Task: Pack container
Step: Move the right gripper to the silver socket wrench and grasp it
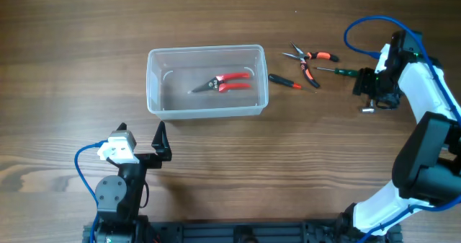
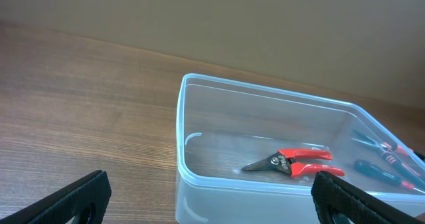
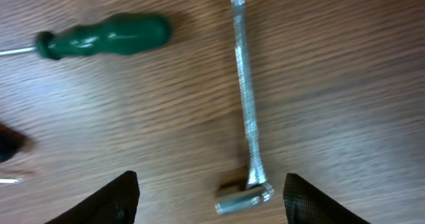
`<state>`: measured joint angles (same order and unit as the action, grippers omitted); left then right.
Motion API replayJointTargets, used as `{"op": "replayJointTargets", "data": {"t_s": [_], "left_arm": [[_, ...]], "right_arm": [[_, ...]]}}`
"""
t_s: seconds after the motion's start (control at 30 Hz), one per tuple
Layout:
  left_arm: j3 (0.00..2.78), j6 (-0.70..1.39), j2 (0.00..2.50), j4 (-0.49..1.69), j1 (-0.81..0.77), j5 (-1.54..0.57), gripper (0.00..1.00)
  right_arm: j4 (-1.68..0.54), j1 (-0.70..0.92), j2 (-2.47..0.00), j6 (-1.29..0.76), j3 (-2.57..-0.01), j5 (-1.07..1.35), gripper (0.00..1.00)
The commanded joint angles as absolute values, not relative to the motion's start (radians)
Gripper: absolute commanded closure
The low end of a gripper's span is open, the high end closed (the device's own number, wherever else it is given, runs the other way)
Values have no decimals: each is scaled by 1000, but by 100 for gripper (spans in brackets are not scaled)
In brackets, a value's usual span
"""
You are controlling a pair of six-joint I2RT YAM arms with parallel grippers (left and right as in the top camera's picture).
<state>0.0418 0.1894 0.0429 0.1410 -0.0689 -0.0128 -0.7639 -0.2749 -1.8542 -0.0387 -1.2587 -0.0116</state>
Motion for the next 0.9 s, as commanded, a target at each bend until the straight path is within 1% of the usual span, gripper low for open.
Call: {"op": "replayJointTargets", "data": {"t_s": [0.0,0.07,0.17,0.43,0.5,0.57,0.6,0.87], "left_arm": [[38,198,41,142,-63,-10,0],[38,198,41,142,-63,-10,0],[38,198,41,142,-63,-10,0],[38,198,41,142,-63,-10,0],[37,198,41,142,-63,-10,0],[38,198,41,142,-63,-10,0],[38,198,41,142,-63,-10,0],[38,198,41,142,-63,-10,0]], "right_arm": [[-744,-310,-1882,9,-1253,-67,32],[-738,-324,-1889,17,-1253,-55,36],[-736,-329,-1908,28,-1253,-29,46],[-710,-329,-1953,28,-1253,1,47],[-708,-329,-1958,28,-1253,1,53],[-706,-329,-1958,27,-1253,1,64],[-699,-329,-1958,26,-1253,1,66],[-686,-329,-1974,27,-1251,1,66]]}}
